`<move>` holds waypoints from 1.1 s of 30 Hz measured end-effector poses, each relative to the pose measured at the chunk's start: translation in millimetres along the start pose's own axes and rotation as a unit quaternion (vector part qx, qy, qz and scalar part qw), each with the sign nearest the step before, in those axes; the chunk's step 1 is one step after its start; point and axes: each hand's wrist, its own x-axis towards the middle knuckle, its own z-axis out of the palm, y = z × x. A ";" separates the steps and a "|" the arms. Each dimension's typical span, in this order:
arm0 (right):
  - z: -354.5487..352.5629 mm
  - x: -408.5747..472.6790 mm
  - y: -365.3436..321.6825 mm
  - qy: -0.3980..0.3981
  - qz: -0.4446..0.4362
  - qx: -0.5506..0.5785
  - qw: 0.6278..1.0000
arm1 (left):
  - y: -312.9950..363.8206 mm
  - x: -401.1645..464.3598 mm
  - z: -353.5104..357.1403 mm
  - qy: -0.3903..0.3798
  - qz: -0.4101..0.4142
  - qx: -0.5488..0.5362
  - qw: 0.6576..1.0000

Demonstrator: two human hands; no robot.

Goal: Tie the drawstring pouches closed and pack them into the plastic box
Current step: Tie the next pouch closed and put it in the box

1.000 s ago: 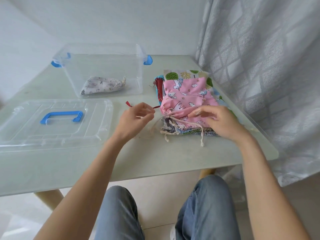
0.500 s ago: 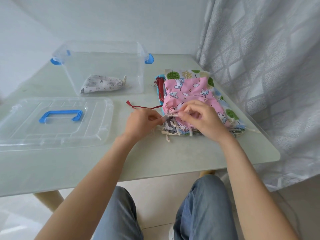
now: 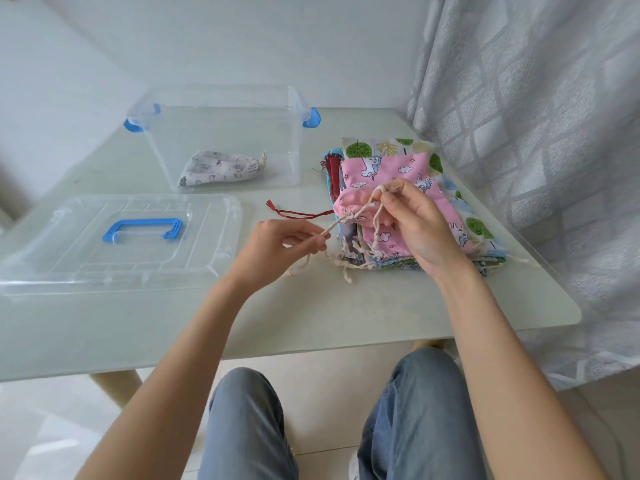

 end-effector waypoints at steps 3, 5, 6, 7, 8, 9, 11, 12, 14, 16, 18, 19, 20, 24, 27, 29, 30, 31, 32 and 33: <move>-0.9 -8.1 1.8 0.005 -0.005 -0.001 1.000 | -3.3 -5.1 -2.8 0.024 0.002 0.044 0.999; -0.2 -15.4 6.6 -0.003 -0.001 -0.027 1.000 | -4.9 -5.9 -3.9 0.054 -0.002 0.105 0.993; 1.1 -19.7 7.9 -0.007 -0.001 -0.034 0.999 | -4.9 -6.3 -3.8 0.056 -0.005 0.124 0.991; 1.8 -23.8 7.3 -0.007 -0.001 -0.038 0.999 | -3.6 -6.8 -2.9 0.048 -0.007 0.131 0.990; 2.0 -26.6 5.0 -0.006 -0.001 -0.040 0.999 | -2.3 -7.2 -2.1 0.033 -0.010 0.128 0.991; 1.8 -29.1 0.9 -0.006 0.002 -0.041 0.999 | 0.7 -8.8 -1.5 0.013 -0.017 0.121 0.992; 1.1 -29.3 -7.3 -0.019 0.008 -0.044 0.999 | 7.8 -12.6 -1.6 -0.035 -0.033 0.105 0.993; 1.6 -28.8 -11.0 -0.032 0.009 -0.052 0.998 | 12.0 -16.0 -1.5 -0.059 -0.034 0.094 0.993; 5.5 -25.4 -13.9 -0.054 0.004 -0.079 0.995 | 18.6 -21.5 -2.7 -0.083 -0.025 0.059 0.994; 11.2 -22.0 -11.5 -0.050 0.002 -0.111 0.993 | 22.9 -26.6 -5.1 -0.082 -0.015 -0.002 0.997; 14.7 -19.6 -6.9 -0.036 0.009 -0.135 0.990 | 25.5 -29.4 -8.3 -0.074 -0.005 -0.062 0.995; 15.9 -18.9 -4.6 -0.032 0.016 -0.143 0.989 | 26.1 -29.7 -10.2 -0.071 -0.003 -0.088 0.994; 16.2 -18.9 -2.5 -0.032 0.024 -0.150 0.988 | 27.2 -29.8 -11.3 -0.072 -0.003 -0.111 0.991; 20.0 -18.5 4.2 -0.055 0.048 -0.180 0.981 | 28.5 -22.5 -11.8 -0.099 -0.001 -0.122 0.988; 20.4 -17.9 5.4 -0.064 0.047 -0.206 0.975 | 29.7 -10.7 -8.2 -0.113 0.047 -0.100 0.987; 19.5 -18.3 6.4 -0.053 0.055 -0.205 0.976 | 30.8 -2.0 -6.6 -0.116 0.069 -0.069 0.988; 18.1 -18.5 7.5 -0.045 0.062 -0.198 0.977 | 31.6 2.8 -6.0 -0.119 0.076 -0.046 0.989; 16.6 -18.9 8.5 -0.037 0.068 -0.190 0.979 | 32.2 7.2 -5.6 -0.123 0.085 -0.020 0.988; 15.8 -19.5 9.1 -0.033 0.072 -0.182 0.980 | 33.0 10.8 -5.5 -0.130 0.097 0.003 0.987; 14.7 -19.8 10.0 -0.032 0.074 -0.179 0.981 | 34.0 14.1 -5.1 -0.139 0.109 0.022 0.984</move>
